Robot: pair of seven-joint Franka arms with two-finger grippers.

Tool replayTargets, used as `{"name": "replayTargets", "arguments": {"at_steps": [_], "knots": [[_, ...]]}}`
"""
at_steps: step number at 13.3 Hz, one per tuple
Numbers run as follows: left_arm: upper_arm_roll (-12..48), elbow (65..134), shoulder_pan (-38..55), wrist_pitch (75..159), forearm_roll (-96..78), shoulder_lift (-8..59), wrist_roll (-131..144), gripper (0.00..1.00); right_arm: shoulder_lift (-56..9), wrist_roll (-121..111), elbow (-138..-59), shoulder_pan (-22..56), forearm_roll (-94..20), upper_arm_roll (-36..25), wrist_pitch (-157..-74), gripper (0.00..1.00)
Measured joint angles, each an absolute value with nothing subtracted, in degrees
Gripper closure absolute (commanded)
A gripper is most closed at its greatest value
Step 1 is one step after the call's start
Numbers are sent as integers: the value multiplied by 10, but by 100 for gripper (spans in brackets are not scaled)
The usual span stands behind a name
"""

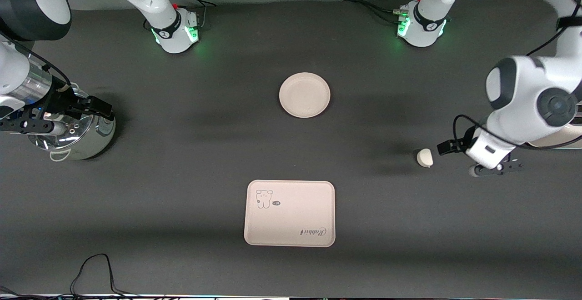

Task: Place bun in plate and plate on tray
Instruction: 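Reach the left gripper down to the white bun and grasp it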

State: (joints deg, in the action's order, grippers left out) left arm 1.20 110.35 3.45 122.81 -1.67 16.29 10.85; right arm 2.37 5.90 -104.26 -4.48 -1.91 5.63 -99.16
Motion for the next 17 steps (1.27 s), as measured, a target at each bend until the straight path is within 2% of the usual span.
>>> {"name": "replayTargets", "arguments": {"at_steps": [3, 5, 11, 14, 15, 16, 17], "knots": [[12, 1141, 35, 1334, -17, 224, 106, 0, 39, 59, -1043, -51, -19, 82, -982, 0], [13, 1163, 35, 1370, -17, 245, 106, 0, 49, 59, -1048, -53, -19, 83, -970, 0], [22, 1196, 35, 1388, -35, 261, 106, 1, 50, 59, -1070, -59, -19, 77, -980, 0], [29, 1198, 37, 1390, -39, 266, 106, 4, 50, 59, -1076, -59, -19, 77, -984, 0], [29, 1198, 37, 1392, -39, 267, 106, 10, 50, 59, -1077, -59, -19, 77, -986, 0], [29, 1198, 37, 1394, -39, 269, 106, 30, 50, 59, -1079, -59, -19, 77, -988, 0], [29, 1198, 37, 1397, -39, 271, 106, 54, 50, 59, -1080, -59, -19, 77, -990, 0]]}}
